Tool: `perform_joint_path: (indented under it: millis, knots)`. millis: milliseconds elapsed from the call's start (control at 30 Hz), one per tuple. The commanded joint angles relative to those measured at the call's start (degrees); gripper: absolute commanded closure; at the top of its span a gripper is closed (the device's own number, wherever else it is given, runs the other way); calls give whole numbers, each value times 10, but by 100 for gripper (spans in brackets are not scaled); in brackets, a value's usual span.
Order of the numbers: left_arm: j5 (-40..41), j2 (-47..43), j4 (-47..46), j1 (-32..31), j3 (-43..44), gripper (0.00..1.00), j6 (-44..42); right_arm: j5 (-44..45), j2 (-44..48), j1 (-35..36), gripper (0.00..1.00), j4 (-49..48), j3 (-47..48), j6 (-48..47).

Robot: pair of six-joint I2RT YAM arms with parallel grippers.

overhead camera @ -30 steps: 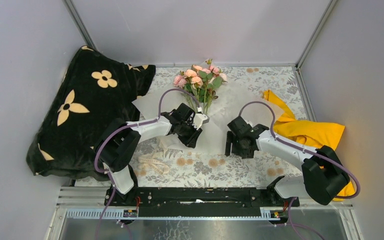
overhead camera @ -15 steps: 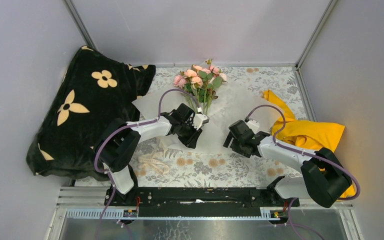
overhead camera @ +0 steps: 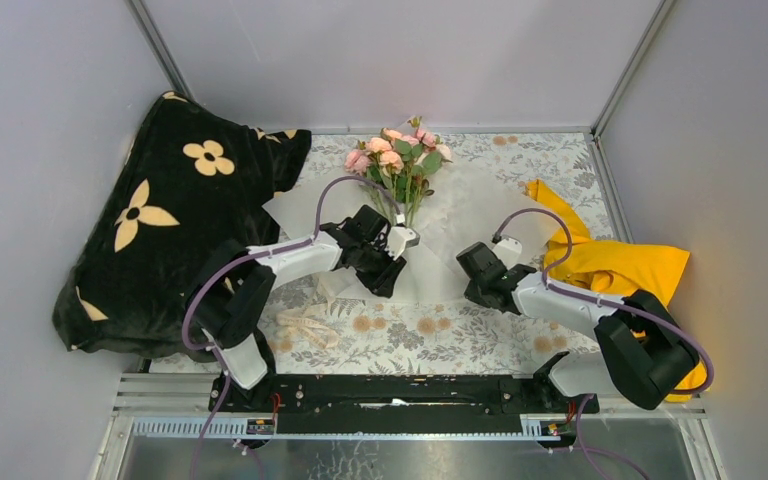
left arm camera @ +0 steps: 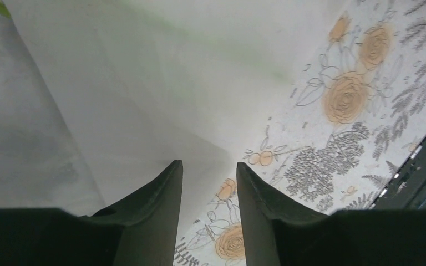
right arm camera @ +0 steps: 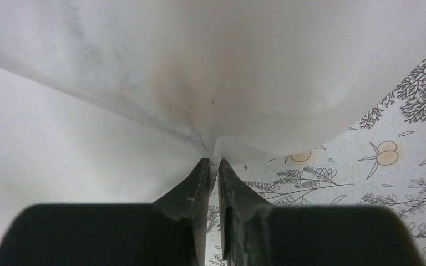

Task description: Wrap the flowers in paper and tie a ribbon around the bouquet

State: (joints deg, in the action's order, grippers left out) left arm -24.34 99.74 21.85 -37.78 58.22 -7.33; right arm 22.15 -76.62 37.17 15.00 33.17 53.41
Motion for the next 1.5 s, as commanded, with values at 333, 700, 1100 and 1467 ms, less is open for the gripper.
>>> perform_joint_path:
  millis: [333,700,1100,1467]
  knots:
    - [5,63,-68,-5,106,48,80,77,-26,27,93,66,89,-111]
    - [32,150,-89,5,121,53,130,180,-62,131,98,136,203,-278]
    - [-62,98,-135,47,83,51,138,156,-142,247,99,-48,246,-615]
    - [-179,-2,-103,194,89,25,120,148,-225,272,100,-125,249,-701]
